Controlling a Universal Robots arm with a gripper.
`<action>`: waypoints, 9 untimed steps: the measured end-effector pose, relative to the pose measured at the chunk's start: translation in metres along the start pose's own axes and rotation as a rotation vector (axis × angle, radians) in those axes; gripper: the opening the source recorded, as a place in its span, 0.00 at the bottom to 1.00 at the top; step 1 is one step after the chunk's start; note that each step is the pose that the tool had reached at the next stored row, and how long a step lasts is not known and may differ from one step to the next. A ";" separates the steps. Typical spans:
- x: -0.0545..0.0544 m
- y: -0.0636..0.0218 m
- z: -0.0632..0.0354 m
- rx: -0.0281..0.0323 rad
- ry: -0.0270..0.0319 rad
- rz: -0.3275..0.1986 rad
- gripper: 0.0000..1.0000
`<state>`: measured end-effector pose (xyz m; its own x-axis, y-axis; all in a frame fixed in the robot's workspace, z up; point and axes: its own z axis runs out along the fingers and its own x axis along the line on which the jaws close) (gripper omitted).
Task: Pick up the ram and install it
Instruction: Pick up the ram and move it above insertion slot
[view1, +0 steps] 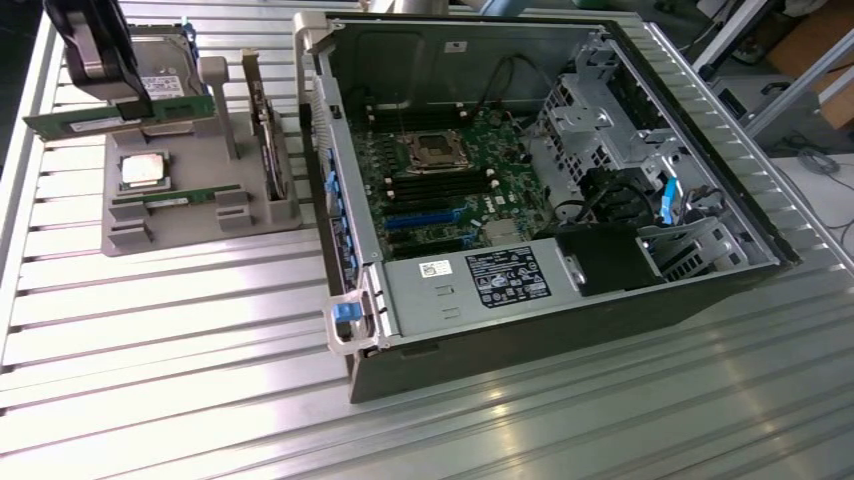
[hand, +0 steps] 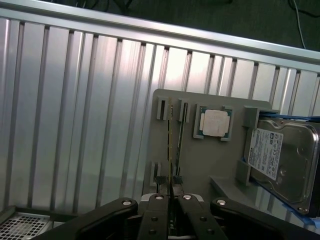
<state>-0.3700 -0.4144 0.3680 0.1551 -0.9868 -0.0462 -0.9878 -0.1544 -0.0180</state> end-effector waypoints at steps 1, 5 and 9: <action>0.000 0.0000 -0.0002 0.0001 0.0000 0.000 0.13; 0.000 0.0000 -0.0025 -0.0001 0.0001 0.000 0.13; 0.000 0.0000 -0.0055 0.0000 0.0000 0.000 0.13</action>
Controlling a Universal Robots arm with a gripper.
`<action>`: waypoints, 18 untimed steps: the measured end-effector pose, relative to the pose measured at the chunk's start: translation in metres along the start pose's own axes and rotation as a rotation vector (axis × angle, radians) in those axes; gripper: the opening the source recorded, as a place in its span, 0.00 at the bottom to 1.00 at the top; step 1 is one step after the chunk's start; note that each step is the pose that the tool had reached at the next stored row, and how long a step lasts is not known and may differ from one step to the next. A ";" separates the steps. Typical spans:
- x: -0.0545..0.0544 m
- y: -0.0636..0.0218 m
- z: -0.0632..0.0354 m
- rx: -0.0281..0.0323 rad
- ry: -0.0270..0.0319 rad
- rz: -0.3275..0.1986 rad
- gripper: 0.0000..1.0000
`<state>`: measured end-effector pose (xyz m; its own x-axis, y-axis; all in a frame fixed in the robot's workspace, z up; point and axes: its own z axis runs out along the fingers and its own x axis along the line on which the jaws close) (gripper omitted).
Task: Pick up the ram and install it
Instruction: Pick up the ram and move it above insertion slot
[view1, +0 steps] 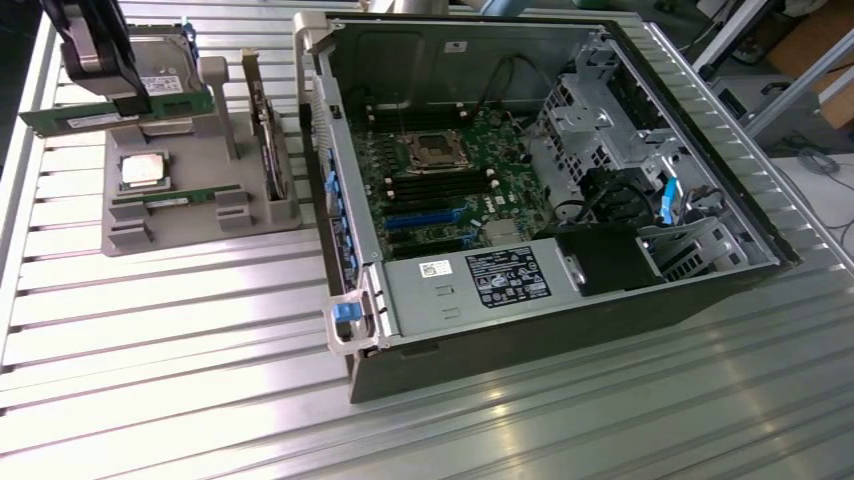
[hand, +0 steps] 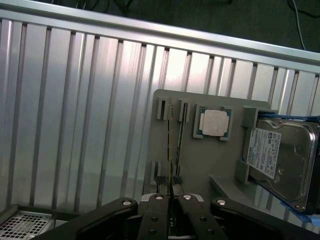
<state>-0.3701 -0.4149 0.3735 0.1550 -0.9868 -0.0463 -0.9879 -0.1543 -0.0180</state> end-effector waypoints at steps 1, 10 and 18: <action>0.000 0.0000 -0.0007 0.0000 0.0000 0.000 0.13; 0.000 -0.0001 -0.0112 0.0001 0.0000 0.000 0.13; 0.001 -0.0029 -0.0121 -0.0006 -0.0001 0.000 0.13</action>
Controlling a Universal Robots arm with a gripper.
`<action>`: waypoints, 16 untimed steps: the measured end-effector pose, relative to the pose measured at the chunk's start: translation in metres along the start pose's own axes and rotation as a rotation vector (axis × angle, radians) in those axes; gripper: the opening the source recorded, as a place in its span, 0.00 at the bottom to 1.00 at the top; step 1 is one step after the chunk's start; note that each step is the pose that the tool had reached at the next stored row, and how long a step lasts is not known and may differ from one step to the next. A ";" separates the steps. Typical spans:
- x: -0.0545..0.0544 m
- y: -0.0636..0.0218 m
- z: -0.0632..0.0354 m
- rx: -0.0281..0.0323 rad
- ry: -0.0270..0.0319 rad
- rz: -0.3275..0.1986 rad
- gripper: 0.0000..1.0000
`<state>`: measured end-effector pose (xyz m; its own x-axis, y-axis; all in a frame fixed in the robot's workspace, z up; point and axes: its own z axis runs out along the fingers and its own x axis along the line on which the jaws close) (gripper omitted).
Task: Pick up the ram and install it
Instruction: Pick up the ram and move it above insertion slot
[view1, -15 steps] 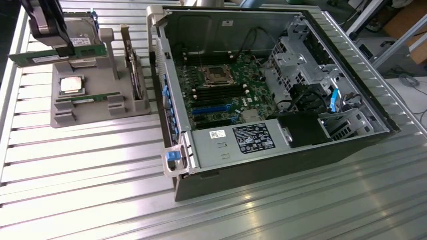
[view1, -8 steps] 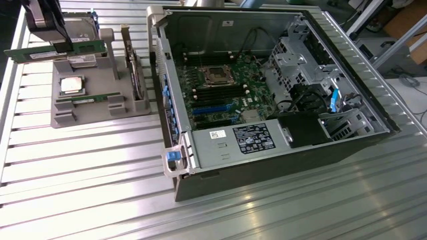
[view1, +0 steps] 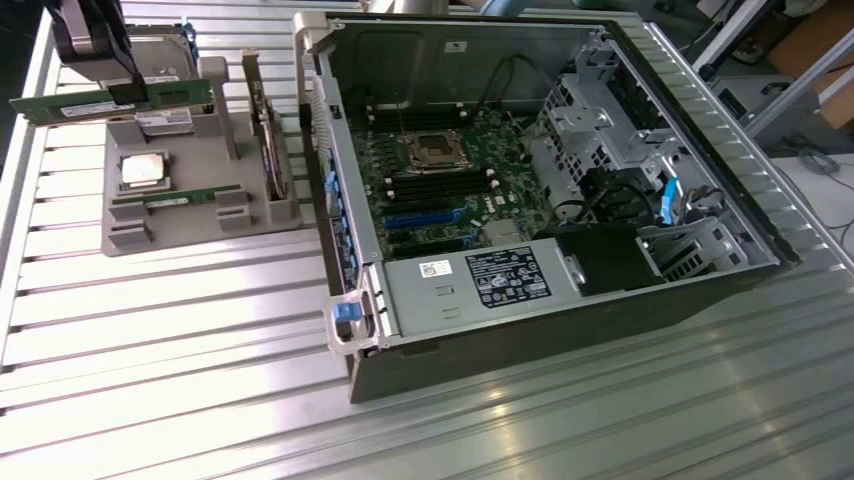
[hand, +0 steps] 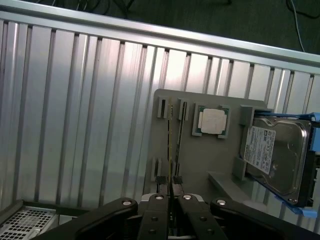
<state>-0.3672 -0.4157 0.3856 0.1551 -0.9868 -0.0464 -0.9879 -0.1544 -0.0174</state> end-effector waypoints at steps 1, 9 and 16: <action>0.000 -0.0008 -0.0001 -0.0003 0.0000 0.000 0.13; 0.002 -0.0077 0.0001 -0.0020 -0.0004 0.000 0.13; 0.002 -0.0099 0.0001 -0.0022 -0.0004 0.000 0.13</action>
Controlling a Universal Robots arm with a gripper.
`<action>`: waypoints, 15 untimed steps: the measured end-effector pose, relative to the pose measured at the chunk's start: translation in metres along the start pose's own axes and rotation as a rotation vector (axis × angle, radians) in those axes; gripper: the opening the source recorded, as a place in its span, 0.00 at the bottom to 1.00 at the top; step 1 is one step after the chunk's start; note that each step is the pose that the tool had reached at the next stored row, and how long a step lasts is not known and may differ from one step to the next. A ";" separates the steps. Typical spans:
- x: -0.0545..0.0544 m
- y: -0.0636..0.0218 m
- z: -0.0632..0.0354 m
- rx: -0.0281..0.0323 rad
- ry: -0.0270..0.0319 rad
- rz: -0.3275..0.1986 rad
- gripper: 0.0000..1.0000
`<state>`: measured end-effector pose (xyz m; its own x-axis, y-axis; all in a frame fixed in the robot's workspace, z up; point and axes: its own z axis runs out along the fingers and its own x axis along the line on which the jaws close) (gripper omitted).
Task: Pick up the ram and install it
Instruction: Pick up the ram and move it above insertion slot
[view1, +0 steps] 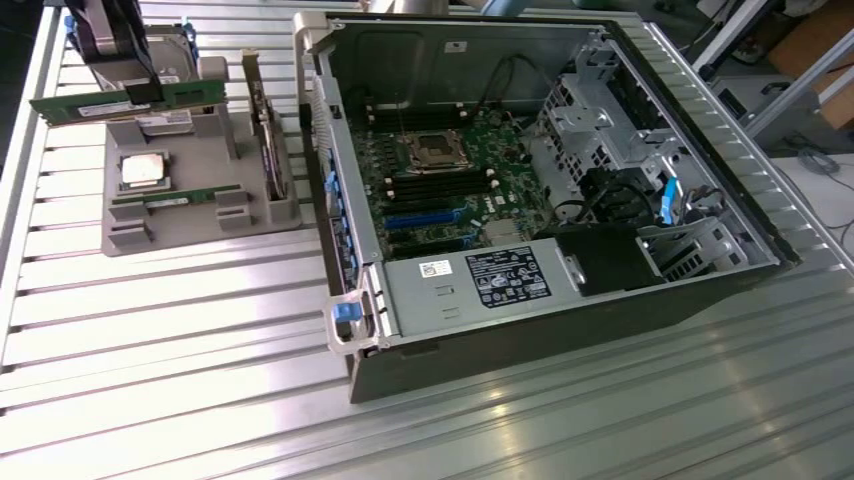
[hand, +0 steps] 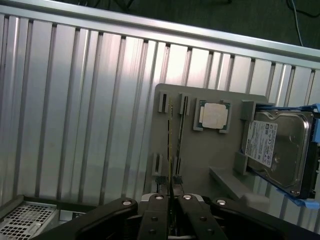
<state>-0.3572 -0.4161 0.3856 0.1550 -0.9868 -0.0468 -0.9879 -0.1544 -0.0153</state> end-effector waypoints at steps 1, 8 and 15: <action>0.000 -0.0005 0.0000 -0.0001 0.0000 0.000 0.13; 0.000 -0.0023 -0.0009 0.0001 -0.0010 0.000 0.13; 0.000 -0.0034 -0.0028 0.0000 -0.0009 0.000 0.13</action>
<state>-0.3538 -0.4161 0.3884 0.1550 -0.9868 -0.0478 -0.9879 -0.1544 -0.0152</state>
